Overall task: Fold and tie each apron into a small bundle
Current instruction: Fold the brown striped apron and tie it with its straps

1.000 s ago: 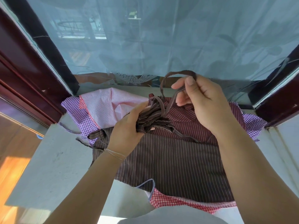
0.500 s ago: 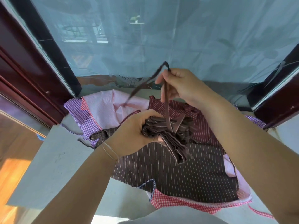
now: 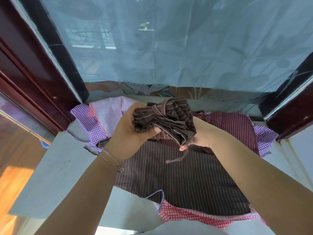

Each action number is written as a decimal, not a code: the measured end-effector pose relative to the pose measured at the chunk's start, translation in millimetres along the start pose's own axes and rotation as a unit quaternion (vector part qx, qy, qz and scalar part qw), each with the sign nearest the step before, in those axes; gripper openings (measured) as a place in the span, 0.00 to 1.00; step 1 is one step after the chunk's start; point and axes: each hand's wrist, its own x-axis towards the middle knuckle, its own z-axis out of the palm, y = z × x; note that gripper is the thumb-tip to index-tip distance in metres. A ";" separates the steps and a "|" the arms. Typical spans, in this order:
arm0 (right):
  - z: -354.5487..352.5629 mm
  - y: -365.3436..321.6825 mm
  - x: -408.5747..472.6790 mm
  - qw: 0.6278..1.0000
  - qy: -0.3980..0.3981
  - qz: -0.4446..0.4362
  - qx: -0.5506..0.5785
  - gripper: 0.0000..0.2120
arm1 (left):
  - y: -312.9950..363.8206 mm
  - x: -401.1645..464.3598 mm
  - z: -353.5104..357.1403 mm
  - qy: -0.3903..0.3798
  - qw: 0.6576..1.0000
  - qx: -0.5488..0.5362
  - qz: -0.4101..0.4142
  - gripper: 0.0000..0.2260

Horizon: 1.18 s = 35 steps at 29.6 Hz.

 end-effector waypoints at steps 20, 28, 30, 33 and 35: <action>23.1 27.4 -23.3 0.978 0.028 -0.134 -0.157 0.16 | 16.2 0.0 -2.3 0.045 0.996 -0.071 0.013 0.15; 42.2 59.3 -29.9 0.726 0.166 -0.409 -0.527 0.21 | -9.9 8.0 -12.8 0.203 0.963 0.155 -0.088 0.11; 44.4 48.5 -32.6 0.690 0.156 -0.438 -0.555 0.20 | -14.2 10.9 -9.9 0.176 0.946 0.257 -0.092 0.10; 41.6 24.4 -30.4 0.636 0.167 -0.497 -0.566 0.19 | -23.3 9.8 -1.9 0.038 0.924 0.373 -0.076 0.08; 32.4 9.3 -25.9 0.608 0.212 -0.503 -0.576 0.19 | -24.8 6.7 4.4 -0.031 0.925 0.377 -0.041 0.08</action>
